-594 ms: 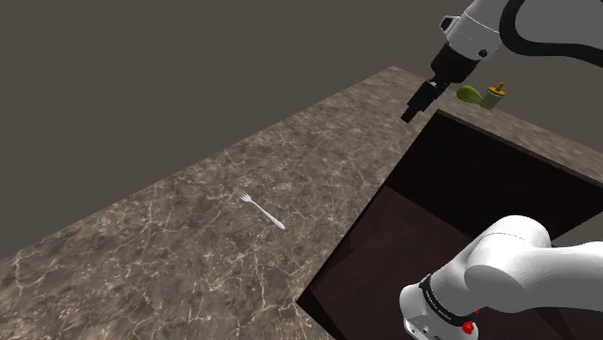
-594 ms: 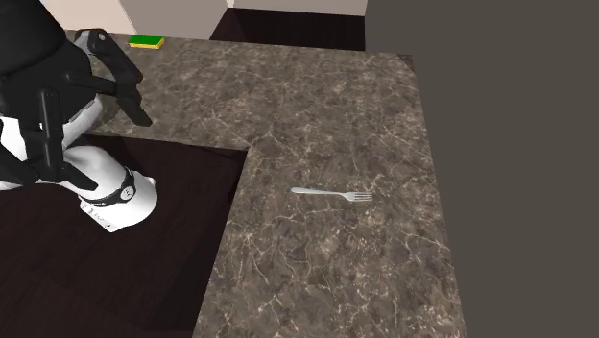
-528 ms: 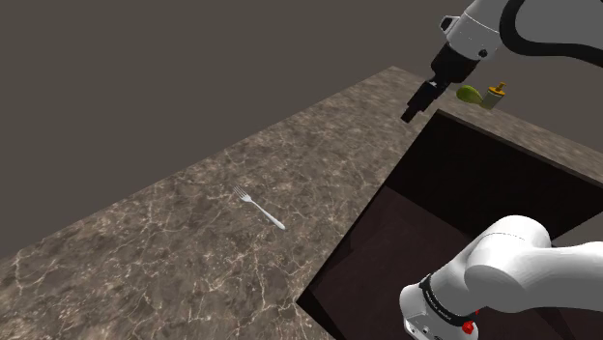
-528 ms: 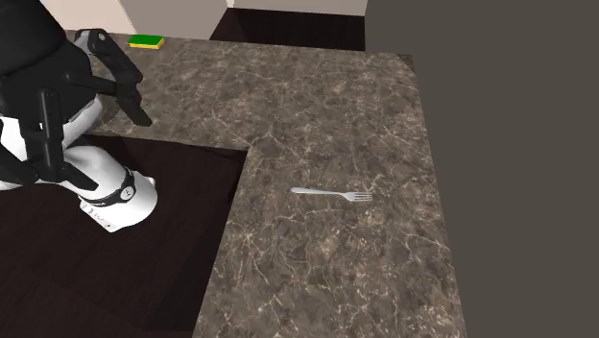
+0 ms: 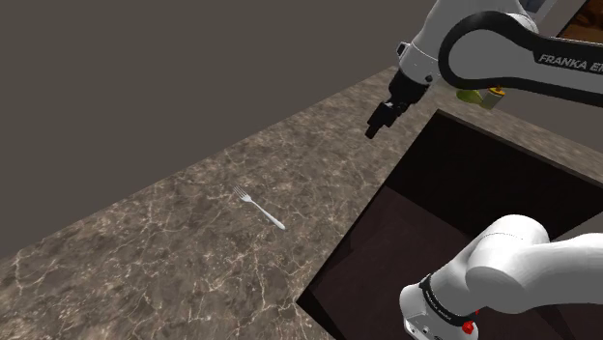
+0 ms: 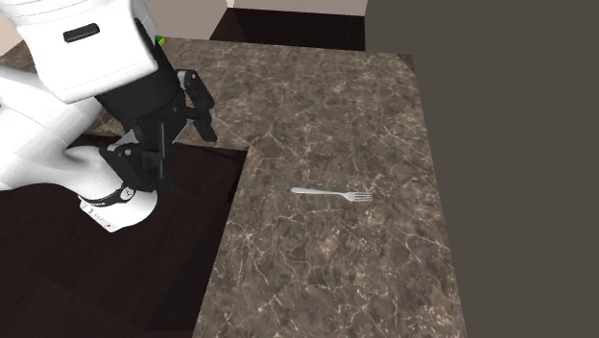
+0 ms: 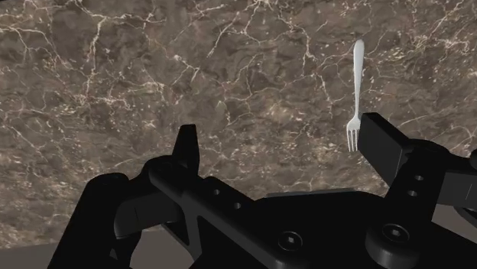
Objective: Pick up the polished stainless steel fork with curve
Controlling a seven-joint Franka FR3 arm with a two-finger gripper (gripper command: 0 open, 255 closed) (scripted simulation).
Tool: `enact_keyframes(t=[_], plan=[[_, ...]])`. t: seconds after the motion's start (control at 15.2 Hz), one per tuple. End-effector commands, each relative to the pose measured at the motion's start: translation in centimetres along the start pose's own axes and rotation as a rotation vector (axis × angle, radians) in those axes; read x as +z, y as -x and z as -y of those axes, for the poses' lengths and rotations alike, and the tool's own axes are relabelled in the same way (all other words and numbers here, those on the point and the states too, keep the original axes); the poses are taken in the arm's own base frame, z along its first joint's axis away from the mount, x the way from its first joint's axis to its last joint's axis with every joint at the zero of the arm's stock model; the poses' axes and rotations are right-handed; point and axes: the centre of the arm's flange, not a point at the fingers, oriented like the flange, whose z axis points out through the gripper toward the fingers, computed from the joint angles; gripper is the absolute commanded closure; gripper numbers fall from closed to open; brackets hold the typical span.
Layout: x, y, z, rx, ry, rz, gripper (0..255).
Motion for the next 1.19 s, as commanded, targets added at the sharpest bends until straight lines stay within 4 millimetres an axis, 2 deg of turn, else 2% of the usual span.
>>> enact_keyframes(t=[0.0, 1.12], plan=[[2.2, -1.2, 1.4, 0.006, -0.003, 0.003, 0], [19.2, -11.2, 12.2, 0.053, -0.024, 0.037, 0]])
